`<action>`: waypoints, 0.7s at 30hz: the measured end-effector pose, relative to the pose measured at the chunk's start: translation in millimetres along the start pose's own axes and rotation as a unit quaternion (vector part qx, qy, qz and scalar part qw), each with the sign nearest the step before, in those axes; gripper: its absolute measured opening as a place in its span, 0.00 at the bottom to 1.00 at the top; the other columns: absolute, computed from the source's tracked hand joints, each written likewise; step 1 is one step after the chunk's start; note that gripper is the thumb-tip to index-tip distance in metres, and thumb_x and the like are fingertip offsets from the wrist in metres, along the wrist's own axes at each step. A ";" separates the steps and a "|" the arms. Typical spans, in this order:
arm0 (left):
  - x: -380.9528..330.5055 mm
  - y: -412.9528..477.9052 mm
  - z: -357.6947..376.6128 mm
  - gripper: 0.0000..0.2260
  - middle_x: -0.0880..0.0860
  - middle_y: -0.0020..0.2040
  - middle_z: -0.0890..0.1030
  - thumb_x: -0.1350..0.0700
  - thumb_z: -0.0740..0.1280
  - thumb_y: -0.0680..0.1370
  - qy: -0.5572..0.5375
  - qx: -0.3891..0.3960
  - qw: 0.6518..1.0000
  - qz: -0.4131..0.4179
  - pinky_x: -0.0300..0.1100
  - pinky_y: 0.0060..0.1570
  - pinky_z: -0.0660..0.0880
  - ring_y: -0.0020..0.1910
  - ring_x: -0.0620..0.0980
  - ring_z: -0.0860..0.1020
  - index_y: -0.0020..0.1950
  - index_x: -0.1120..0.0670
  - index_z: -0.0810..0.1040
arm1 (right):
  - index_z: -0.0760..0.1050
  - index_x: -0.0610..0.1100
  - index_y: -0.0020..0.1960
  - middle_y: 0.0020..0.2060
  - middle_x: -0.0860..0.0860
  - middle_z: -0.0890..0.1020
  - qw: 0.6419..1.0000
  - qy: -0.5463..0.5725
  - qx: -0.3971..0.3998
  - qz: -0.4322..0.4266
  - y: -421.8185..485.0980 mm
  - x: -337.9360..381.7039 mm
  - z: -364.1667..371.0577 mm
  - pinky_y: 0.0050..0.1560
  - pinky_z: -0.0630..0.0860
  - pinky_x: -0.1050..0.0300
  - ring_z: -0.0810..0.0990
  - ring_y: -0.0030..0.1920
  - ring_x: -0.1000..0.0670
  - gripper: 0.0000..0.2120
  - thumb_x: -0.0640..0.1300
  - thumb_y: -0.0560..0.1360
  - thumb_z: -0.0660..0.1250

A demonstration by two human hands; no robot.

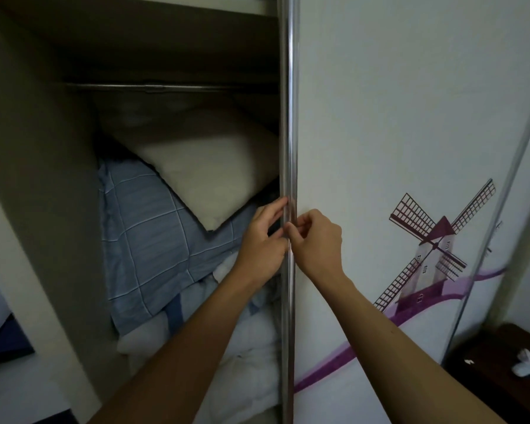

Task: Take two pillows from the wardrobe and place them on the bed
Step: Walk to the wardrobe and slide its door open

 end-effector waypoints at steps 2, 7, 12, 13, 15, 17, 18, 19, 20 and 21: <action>2.9 8.1 14.3 0.30 0.49 0.71 0.71 0.73 0.62 0.74 0.001 0.006 1.000 -0.001 0.51 0.69 0.70 0.70 0.41 0.69 0.74 0.52 0.69 | 0.75 0.46 0.43 0.34 0.56 0.77 1.000 -0.005 -0.006 -0.005 8.3 -11.0 -9.0 0.44 0.78 0.51 0.79 0.37 0.52 0.07 0.48 0.75 0.71; 12.1 27.7 49.8 0.31 0.48 0.70 0.70 0.75 0.61 0.74 0.008 0.036 0.999 0.023 0.45 0.68 0.71 0.70 0.42 0.69 0.73 0.52 0.69 | 0.75 0.46 0.44 0.33 0.57 0.76 0.999 -0.040 -0.030 0.002 26.6 -39.9 -27.7 0.44 0.78 0.51 0.77 0.36 0.53 0.07 0.49 0.76 0.69; 19.1 47.1 87.5 0.30 0.46 0.73 0.66 0.74 0.61 0.75 0.008 0.075 0.996 0.044 0.43 0.69 0.69 0.72 0.41 0.66 0.74 0.52 0.68 | 0.73 0.48 0.44 0.33 0.57 0.76 0.995 -0.079 -0.061 0.014 41.9 -66.2 -47.3 0.39 0.74 0.57 0.76 0.35 0.55 0.07 0.49 0.77 0.69; 19.9 50.9 94.6 0.30 0.46 0.73 0.66 0.74 0.60 0.75 0.010 0.083 0.995 0.049 0.44 0.70 0.69 0.73 0.41 0.65 0.75 0.53 0.67 | 0.73 0.49 0.44 0.33 0.57 0.75 0.994 -0.087 -0.065 0.018 45.4 -71.0 -51.3 0.39 0.73 0.59 0.76 0.35 0.56 0.07 0.49 0.77 0.68; 21.7 59.0 108.6 0.31 0.46 0.73 0.65 0.74 0.60 0.75 0.012 0.098 0.993 0.058 0.45 0.70 0.68 0.72 0.41 0.64 0.75 0.53 0.66 | 0.73 0.48 0.44 0.33 0.57 0.75 0.992 -0.099 -0.070 0.027 53.0 -81.7 -58.7 0.40 0.74 0.59 0.76 0.35 0.56 0.07 0.49 0.77 0.68; 25.1 65.8 122.8 0.32 0.46 0.74 0.64 0.74 0.61 0.75 0.015 0.115 0.991 0.061 0.45 0.71 0.68 0.72 0.40 0.63 0.76 0.52 0.65 | 0.74 0.48 0.44 0.33 0.58 0.75 0.992 -0.101 -0.073 0.038 59.8 -93.2 -66.2 0.40 0.75 0.60 0.77 0.35 0.56 0.07 0.49 0.77 0.69; 26.6 68.7 129.6 0.33 0.46 0.74 0.63 0.74 0.61 0.75 0.018 0.123 0.990 0.063 0.44 0.71 0.67 0.73 0.41 0.63 0.76 0.52 0.64 | 0.74 0.48 0.44 0.33 0.59 0.75 0.991 -0.101 -0.075 0.041 62.7 -98.1 -69.8 0.40 0.75 0.61 0.77 0.35 0.56 0.07 0.49 0.77 0.69; 28.1 71.9 136.6 0.33 0.46 0.75 0.62 0.74 0.60 0.75 0.018 0.131 0.989 0.064 0.44 0.71 0.66 0.73 0.41 0.63 0.77 0.52 0.63 | 0.74 0.49 0.44 0.33 0.59 0.75 0.990 -0.104 -0.079 0.044 65.8 -102.7 -73.8 0.39 0.74 0.62 0.77 0.35 0.56 0.06 0.49 0.77 0.69; 29.4 75.2 144.2 0.34 0.46 0.75 0.62 0.75 0.60 0.74 0.015 0.140 0.988 0.062 0.43 0.71 0.66 0.73 0.41 0.62 0.77 0.52 0.63 | 0.74 0.49 0.44 0.33 0.59 0.75 0.990 -0.107 -0.082 0.047 69.0 -107.2 -78.1 0.39 0.73 0.63 0.77 0.35 0.57 0.06 0.49 0.77 0.69; 30.4 78.7 151.6 0.34 0.46 0.75 0.62 0.75 0.60 0.74 0.013 0.147 0.987 0.059 0.41 0.71 0.66 0.73 0.41 0.62 0.78 0.52 0.63 | 0.74 0.49 0.44 0.33 0.59 0.76 0.989 -0.109 -0.084 0.052 72.7 -112.5 -82.0 0.38 0.73 0.64 0.77 0.35 0.57 0.06 0.49 0.77 0.69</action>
Point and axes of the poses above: each hand's wrist, its own y-axis towards the middle knuckle, its own z-axis out of the palm, x = y × z, the point moved 10 cm from there along y, towards the middle knuckle
